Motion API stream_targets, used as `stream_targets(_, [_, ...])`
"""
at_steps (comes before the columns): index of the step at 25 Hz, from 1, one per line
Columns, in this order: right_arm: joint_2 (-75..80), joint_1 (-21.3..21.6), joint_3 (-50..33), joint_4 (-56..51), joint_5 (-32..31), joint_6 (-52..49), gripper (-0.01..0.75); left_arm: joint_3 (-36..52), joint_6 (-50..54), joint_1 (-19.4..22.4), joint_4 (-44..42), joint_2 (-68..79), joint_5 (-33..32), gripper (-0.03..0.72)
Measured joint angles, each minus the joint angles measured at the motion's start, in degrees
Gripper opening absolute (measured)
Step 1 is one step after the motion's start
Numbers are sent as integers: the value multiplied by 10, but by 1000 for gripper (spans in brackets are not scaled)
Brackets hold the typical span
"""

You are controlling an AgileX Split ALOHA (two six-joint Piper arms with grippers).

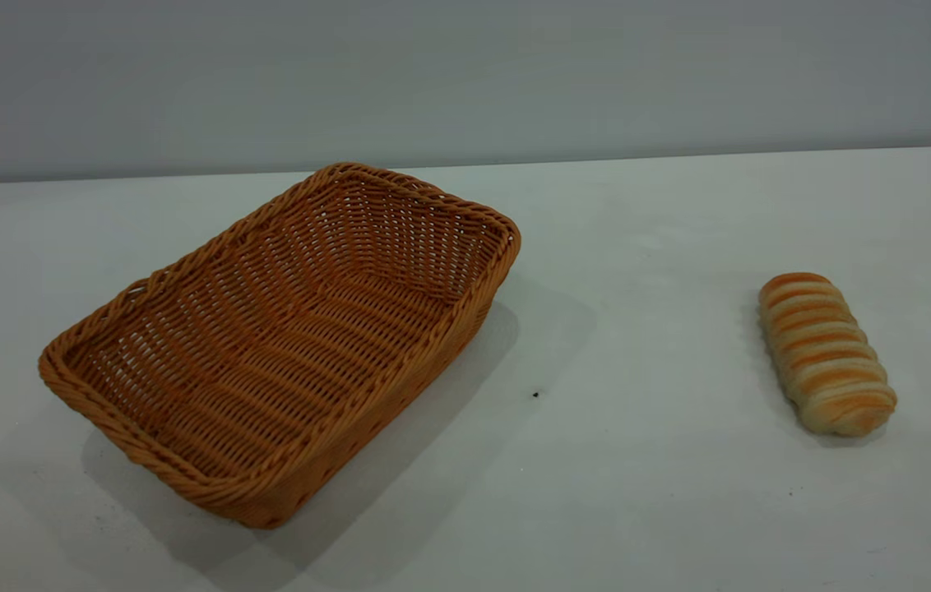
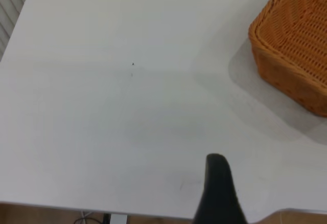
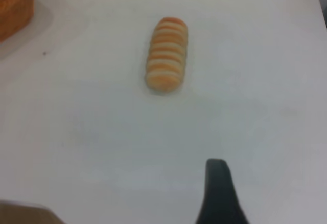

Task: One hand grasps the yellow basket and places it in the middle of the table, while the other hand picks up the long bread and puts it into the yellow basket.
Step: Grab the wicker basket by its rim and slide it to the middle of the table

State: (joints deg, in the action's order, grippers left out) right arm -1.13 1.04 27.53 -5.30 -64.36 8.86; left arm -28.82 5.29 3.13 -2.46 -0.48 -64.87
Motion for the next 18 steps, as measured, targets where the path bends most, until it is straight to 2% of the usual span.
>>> stream_targets(5, [73,0,39,-3,66,1,550,-66,11,0,4,116,8,581])
stream_targets(10, [270,0,53,-39,190,33,550,-103,27,0,15,301,51,581])
stream_targets(14, [428,0,84,-123,258,107,550,-105,44,0,38,443,105,581])
stream_targets(18, [554,-6,109,-252,317,230,550,-105,45,0,110,568,188,581])
